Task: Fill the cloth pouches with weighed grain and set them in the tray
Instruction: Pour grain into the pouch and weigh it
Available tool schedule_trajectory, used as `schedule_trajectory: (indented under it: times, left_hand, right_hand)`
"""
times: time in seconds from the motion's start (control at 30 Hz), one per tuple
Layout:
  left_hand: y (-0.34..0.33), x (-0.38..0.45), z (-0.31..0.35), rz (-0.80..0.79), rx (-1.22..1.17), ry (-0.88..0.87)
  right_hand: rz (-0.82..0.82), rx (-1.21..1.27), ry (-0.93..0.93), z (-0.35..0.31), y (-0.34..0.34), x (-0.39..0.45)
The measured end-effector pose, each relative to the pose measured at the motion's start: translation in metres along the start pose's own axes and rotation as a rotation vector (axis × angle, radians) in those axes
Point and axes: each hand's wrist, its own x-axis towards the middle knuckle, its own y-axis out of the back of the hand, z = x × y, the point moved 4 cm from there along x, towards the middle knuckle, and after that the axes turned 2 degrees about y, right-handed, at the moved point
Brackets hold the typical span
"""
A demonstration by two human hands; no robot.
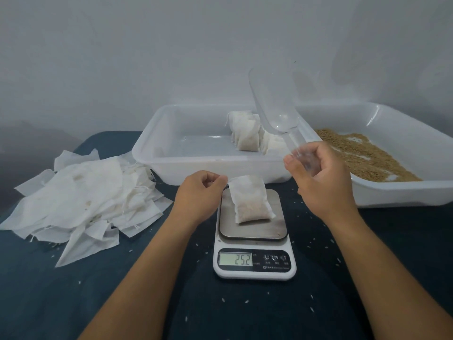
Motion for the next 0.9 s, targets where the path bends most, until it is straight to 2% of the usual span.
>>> schedule_trajectory:
  times: [0.27, 0.4, 0.5, 0.67, 0.9]
  left_hand:
    - [-0.007, -0.007, 0.007, 0.002, 0.239, -0.095]
    - [-0.014, -0.009, 0.014, -0.051, 0.228, -0.107]
    - [-0.013, -0.011, 0.024, -0.056, 0.225, -0.205]
    - [-0.012, -0.021, 0.046, -0.137, 0.091, -0.367]
    - [0.000, -0.006, 0.102, -0.061, 0.088, -0.440]
  right_hand:
    - [0.004, 0.000, 0.024, -0.001, 0.000, 0.000]
    - [0.011, -0.022, 0.044, -0.002, 0.000, 0.000]
    - [0.019, -0.012, 0.048, -0.003, 0.001, -0.001]
    - [0.059, 0.037, 0.054, -0.005, 0.007, 0.001]
    - [0.143, 0.065, 0.055, -0.008, 0.019, 0.004]
